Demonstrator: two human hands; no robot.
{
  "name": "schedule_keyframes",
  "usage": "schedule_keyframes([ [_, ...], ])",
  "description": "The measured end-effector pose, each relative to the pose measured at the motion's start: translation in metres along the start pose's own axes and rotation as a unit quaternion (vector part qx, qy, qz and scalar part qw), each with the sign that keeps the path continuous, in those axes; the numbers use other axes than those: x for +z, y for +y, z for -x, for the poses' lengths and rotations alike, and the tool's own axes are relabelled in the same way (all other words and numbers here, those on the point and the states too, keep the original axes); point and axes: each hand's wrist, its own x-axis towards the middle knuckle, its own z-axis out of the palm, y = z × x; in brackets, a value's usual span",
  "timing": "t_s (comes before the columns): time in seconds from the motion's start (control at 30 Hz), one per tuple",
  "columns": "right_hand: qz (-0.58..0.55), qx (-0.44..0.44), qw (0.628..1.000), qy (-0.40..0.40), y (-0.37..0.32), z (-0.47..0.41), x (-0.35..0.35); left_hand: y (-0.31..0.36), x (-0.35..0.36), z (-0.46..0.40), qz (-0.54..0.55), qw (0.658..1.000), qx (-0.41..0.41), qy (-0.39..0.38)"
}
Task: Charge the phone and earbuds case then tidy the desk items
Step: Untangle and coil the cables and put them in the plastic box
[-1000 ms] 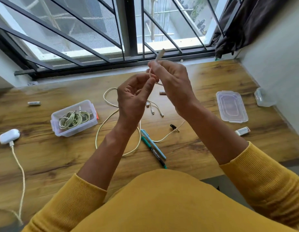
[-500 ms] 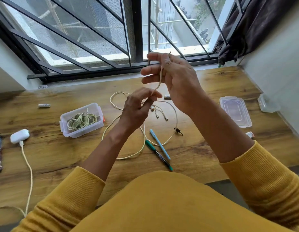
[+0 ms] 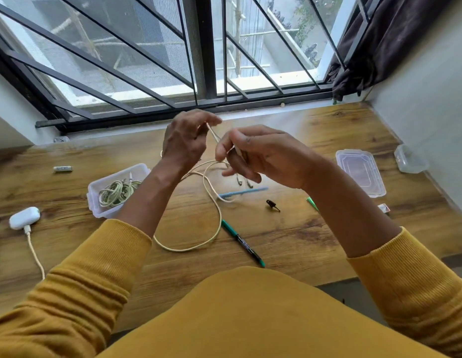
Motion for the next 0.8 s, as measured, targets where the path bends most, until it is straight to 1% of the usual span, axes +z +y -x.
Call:
schedule_keyframes([
  [0.07, 0.051, 0.045, 0.997, -0.031, 0.005, 0.003, -0.004, 0.001, -0.008, -0.006, 0.010, 1.000, -0.001, 0.004],
  [0.13, 0.103, 0.096, 0.989, -0.038, 0.011, 0.004, -0.006, 0.005, -0.016, -0.010, 0.024, 1.000, 0.001, -0.004],
  [0.27, 0.151, 0.185, 0.971, 0.002, 0.020, 0.001, -0.007, 0.013, -0.028, -0.011, 0.057, 0.997, 0.027, -0.040],
  [0.33, 0.157, 0.214, 0.964, 0.024, 0.023, 0.000, -0.007, 0.016, -0.030, -0.007, 0.073, 0.995, 0.038, -0.050],
  [0.43, 0.169, 0.240, 0.955, 0.050, 0.027, -0.002, -0.007, 0.021, -0.032, 0.000, 0.106, 0.992, 0.032, -0.054],
  [0.53, 0.195, 0.240, 0.945, 0.108, 0.030, -0.005, -0.005, 0.025, -0.033, 0.008, 0.130, 0.990, 0.021, -0.050],
  [0.67, 0.191, 0.190, 0.941, 0.206, 0.035, -0.008, -0.007, 0.026, -0.033, 0.020, 0.172, 0.983, 0.000, -0.061],
  [0.73, 0.179, 0.165, 0.945, 0.216, 0.033, -0.009, -0.011, 0.026, -0.031, 0.024, 0.213, 0.974, -0.005, -0.084],
  [0.8, 0.150, 0.137, 0.957, 0.208, 0.028, -0.010, -0.012, 0.027, -0.028, 0.028, 0.264, 0.960, -0.016, -0.096],
])
